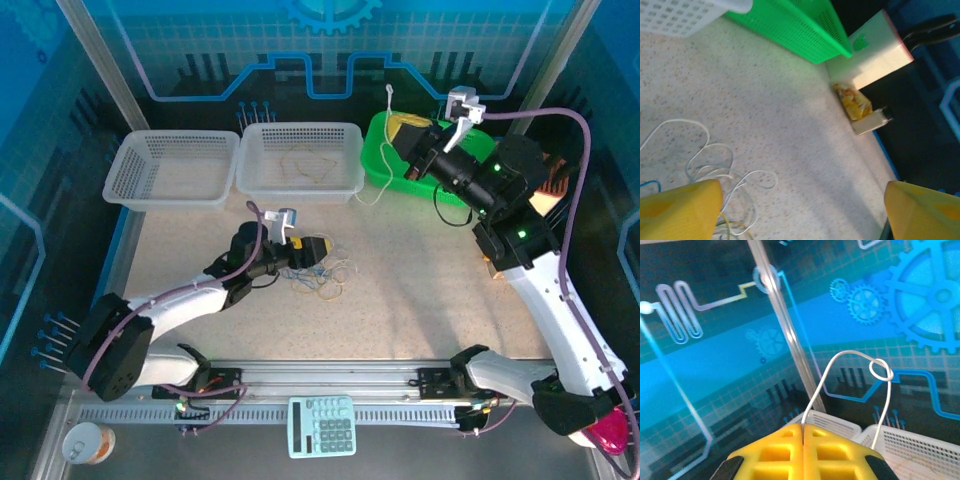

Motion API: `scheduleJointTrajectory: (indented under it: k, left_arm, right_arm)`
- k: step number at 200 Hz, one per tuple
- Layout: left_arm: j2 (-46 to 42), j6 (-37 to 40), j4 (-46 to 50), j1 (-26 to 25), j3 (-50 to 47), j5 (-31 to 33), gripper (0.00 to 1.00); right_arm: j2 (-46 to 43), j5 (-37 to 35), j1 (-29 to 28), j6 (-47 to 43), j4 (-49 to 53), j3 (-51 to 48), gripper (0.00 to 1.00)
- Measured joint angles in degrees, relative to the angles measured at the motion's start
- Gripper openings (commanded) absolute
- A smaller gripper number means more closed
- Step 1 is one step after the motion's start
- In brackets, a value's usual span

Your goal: Untangle the cables

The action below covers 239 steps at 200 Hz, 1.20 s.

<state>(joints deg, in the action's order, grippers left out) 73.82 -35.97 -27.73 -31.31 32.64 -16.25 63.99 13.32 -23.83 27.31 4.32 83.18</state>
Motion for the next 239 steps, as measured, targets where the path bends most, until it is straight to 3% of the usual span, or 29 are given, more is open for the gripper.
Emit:
scheduleJointTrajectory:
  k: [8, 113, 203, 214, 227, 239]
  left_arm:
    - [-1.22, 0.20, 0.94, 0.00, 0.48, 0.00, 0.99]
    - [-11.63, -0.15, 9.75, 0.00, 3.32, 2.60, 0.99]
    - [-14.64, -0.35, 11.61, 0.00, 6.29, 3.63, 0.99]
    - [-14.64, -0.59, 11.61, 0.00, 6.58, 3.61, 0.99]
    - [-14.64, -0.90, 11.63, 0.00, 6.64, 3.61, 0.99]
    - [-14.64, -1.27, 11.69, 0.00, 6.64, 3.61, 0.99]
  right_arm:
    - [0.87, -0.28, 0.83, -0.17, 0.02, 0.04, 0.00]
    - [20.85, -7.37, 14.56, -1.29, 1.73, 12.46, 0.00]
    - [49.20, -9.97, 16.46, -1.90, 8.04, 29.86, 0.00]
    - [52.35, -9.99, 16.52, -1.73, 9.55, 31.08, 0.19]
    - [55.63, -9.92, 16.74, -1.29, 11.89, 32.48, 0.50]
    - [58.27, -9.90, 16.94, -0.81, 14.21, 33.83, 0.64]
